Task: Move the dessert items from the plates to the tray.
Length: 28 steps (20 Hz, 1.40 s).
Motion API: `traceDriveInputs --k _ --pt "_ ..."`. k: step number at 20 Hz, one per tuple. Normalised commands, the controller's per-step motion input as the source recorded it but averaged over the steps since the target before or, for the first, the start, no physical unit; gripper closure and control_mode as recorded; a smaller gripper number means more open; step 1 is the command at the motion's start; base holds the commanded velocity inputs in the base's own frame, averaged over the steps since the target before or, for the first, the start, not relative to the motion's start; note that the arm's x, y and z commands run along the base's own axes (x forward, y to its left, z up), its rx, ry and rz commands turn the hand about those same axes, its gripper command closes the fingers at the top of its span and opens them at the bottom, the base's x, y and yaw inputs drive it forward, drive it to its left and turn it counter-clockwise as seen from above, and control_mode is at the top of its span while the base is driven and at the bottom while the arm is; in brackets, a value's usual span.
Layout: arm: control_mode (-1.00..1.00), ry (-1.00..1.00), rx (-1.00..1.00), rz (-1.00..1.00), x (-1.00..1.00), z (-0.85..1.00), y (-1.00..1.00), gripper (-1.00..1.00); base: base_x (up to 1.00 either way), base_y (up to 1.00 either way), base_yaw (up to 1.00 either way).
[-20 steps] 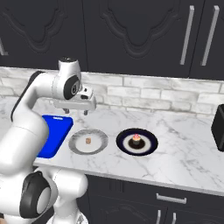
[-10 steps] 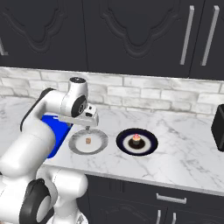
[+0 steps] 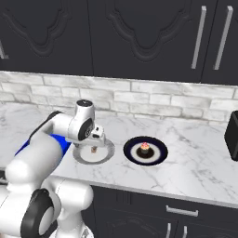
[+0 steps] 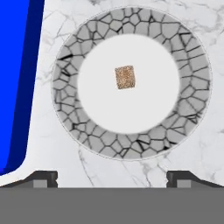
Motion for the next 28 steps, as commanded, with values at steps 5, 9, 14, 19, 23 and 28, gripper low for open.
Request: traceDriveInputs --k 5,9,14,19,23,28 --pt "-1.00 0.00 -0.05 0.00 0.30 -0.33 0.00 -1.00 0.00 0.00 0.00" --pt "-1.00 0.00 -0.02 0.00 0.42 -0.23 0.00 -1.00 0.00 0.00 0.00" --pt "-1.00 0.00 -0.01 0.00 0.46 -0.18 0.00 -1.00 0.00 0.00 0.00" --pt "-1.00 -0.01 -0.01 0.00 0.31 -0.18 0.00 -1.00 0.00 0.00 0.00" --pt "-1.00 -0.12 0.00 0.00 0.08 -0.15 0.00 -1.00 0.00 0.00 0.00" --pt "-1.00 -0.09 0.00 0.00 0.08 -0.12 0.00 -1.00 0.00 0.00 0.00"
